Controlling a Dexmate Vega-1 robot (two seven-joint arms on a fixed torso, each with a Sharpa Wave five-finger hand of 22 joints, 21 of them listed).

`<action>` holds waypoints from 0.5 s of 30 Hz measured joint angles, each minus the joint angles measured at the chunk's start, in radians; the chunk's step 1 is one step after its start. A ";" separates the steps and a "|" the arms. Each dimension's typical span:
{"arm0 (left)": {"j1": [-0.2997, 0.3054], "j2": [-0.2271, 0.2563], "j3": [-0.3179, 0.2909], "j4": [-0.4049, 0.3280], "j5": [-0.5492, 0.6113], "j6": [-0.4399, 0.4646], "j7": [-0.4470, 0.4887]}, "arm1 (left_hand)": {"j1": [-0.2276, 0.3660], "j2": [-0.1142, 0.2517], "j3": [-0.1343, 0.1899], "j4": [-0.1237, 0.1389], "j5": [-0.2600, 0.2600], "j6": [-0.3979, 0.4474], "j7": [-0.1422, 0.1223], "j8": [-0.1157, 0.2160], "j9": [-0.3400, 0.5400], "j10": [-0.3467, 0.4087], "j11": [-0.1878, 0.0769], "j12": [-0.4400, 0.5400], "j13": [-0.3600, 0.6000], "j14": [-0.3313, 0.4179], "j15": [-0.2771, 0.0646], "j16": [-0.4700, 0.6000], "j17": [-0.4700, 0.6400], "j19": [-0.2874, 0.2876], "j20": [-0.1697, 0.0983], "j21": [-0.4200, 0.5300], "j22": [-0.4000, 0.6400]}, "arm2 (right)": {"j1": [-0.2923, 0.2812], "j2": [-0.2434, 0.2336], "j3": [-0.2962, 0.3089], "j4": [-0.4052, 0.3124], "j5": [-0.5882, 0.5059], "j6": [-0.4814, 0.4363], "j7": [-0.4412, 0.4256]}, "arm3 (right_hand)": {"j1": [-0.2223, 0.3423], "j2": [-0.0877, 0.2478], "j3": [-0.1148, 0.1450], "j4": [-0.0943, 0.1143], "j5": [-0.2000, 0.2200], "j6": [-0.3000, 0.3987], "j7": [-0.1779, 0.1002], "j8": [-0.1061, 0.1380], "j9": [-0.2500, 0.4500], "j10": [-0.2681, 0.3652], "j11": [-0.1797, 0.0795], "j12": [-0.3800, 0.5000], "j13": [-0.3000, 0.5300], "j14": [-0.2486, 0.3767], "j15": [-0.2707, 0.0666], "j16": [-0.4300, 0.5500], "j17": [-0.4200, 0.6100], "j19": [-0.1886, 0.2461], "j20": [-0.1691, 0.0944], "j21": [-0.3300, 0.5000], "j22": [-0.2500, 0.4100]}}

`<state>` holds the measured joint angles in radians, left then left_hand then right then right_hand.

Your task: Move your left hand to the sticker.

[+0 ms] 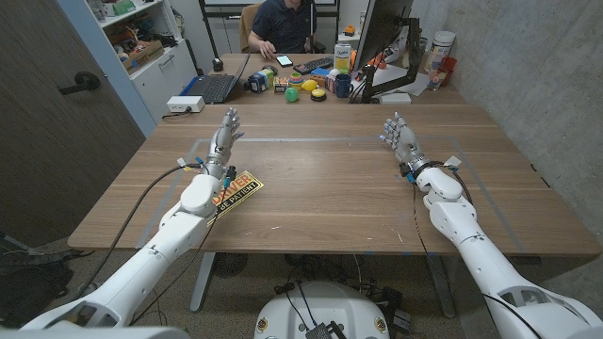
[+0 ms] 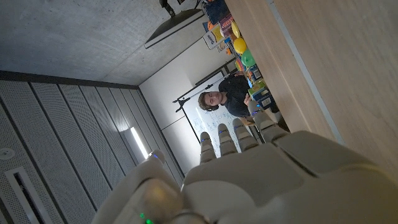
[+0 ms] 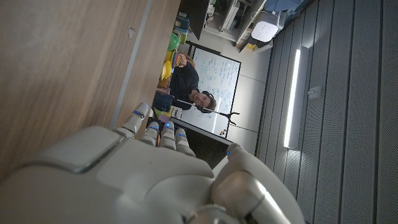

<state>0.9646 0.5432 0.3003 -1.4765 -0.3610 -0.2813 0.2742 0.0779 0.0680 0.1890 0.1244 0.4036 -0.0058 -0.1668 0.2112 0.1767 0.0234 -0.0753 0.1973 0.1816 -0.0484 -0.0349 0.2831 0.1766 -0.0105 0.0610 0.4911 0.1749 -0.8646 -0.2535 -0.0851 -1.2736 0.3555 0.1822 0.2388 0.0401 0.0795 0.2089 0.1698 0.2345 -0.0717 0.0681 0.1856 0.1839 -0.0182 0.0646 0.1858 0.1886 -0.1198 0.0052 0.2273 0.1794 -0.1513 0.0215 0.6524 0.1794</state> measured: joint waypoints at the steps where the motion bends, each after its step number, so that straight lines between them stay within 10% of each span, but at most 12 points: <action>1: 0.024 0.010 -0.011 -0.034 0.029 0.004 0.029 | -0.003 0.005 0.001 0.001 0.000 -0.006 -0.006 -0.006 0.000 -0.011 -0.003 -0.005 0.001 -0.009 -0.001 -0.006 0.000 -0.007 -0.001 -0.006 0.000 | 0.000 0.000 0.000 0.000 0.000 0.000 0.000 | 0.000 0.000 0.000 0.000 0.000 0.000 0.000 0.000 0.000 0.000 0.000 0.000 0.000 0.000 0.000 0.000 0.000 0.000 0.000 0.000 0.000; 15: 0.188 0.073 -0.089 -0.276 0.297 0.117 0.248 | -0.005 0.026 0.008 0.022 0.000 -0.072 -0.050 -0.027 0.003 -0.080 -0.027 -0.017 0.002 -0.018 0.003 -0.030 0.003 -0.045 0.036 -0.057 0.000 | -0.009 0.070 0.075 -0.001 -0.076 -0.011 0.068 | 0.000 0.000 0.000 0.000 0.000 0.000 0.000 0.000 0.000 0.006 0.005 0.000 0.000 0.000 0.000 0.000 0.000 0.000 0.000 0.000 0.000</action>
<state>1.1522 0.6164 0.2115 -1.7525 -0.0644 -0.1644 0.5226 0.0731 0.0939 0.1971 0.1464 0.4036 -0.0775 -0.2166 0.1846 0.1794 -0.0567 -0.1019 0.1800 0.1841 -0.0660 -0.0320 0.2535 0.1794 -0.0560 0.0972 0.4344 0.1748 -0.8731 -0.1838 -0.0106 -1.2742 0.2795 0.1708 0.3066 0.0401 0.0794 0.2089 0.1697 0.2345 -0.0717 0.0681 0.1856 0.1838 -0.0125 0.0700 0.1858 0.1885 -0.1198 0.0052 0.2273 0.1793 -0.1513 0.0215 0.6524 0.1793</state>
